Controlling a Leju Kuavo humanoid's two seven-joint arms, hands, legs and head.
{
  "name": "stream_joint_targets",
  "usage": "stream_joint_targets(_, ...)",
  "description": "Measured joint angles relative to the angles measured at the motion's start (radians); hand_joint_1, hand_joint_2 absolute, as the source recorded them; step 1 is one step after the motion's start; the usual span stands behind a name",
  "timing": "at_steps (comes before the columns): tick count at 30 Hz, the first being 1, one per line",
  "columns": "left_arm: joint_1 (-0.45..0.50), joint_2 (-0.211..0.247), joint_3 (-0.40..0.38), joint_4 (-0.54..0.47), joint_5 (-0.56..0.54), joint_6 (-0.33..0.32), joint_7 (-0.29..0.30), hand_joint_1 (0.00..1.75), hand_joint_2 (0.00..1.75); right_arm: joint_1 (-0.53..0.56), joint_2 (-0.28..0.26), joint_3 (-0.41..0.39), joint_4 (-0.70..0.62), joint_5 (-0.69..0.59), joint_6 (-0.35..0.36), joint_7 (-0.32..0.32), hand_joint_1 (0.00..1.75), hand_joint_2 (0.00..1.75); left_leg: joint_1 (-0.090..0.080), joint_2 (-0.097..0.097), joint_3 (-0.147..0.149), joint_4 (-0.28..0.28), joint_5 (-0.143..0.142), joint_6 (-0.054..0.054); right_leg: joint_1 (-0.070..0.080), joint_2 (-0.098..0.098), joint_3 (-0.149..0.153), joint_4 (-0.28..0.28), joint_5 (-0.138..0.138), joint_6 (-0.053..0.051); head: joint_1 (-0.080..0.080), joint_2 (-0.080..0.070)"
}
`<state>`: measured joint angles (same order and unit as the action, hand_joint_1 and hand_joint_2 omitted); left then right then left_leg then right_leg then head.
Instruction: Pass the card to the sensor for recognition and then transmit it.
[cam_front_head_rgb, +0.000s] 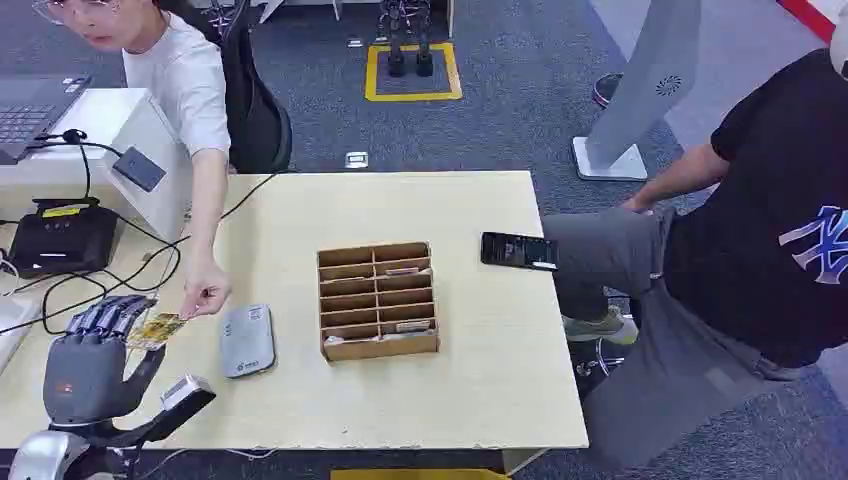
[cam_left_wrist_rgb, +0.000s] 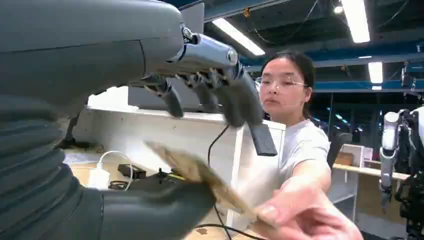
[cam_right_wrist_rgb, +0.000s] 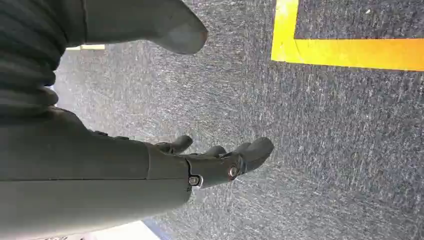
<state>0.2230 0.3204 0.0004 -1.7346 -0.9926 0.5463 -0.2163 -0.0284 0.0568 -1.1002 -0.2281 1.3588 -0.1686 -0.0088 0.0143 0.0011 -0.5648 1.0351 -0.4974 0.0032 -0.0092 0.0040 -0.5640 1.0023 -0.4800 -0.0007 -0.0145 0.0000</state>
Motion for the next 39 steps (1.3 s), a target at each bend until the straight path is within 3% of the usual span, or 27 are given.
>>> stream_joint_targets(14, 0.000, -0.002, 0.000, 0.000, 0.059, -0.018, -0.024, 1.75, 1.75, 0.000, 0.000, -0.008, 0.000, 0.007, 0.000, -0.001, 0.00, 1.75, 0.000, 0.000, 0.000, 0.000, 0.000, 0.000, 0.000, 0.000, 0.000, 0.000, 0.000, 0.000, 0.000, 0.000)
stream_joint_targets(39, 0.000, -0.006, 0.000, 0.000, 0.068, -0.021, -0.028, 1.75, 1.75, 0.000, 0.000, -0.008, 0.000, 0.007, 0.000, -0.001, 0.00, 1.75, 0.000, 0.000, 0.000, 0.000, 0.000, 0.000, 0.000, 0.000, 0.000, 0.000, 0.000, 0.000, 0.000, 0.000)
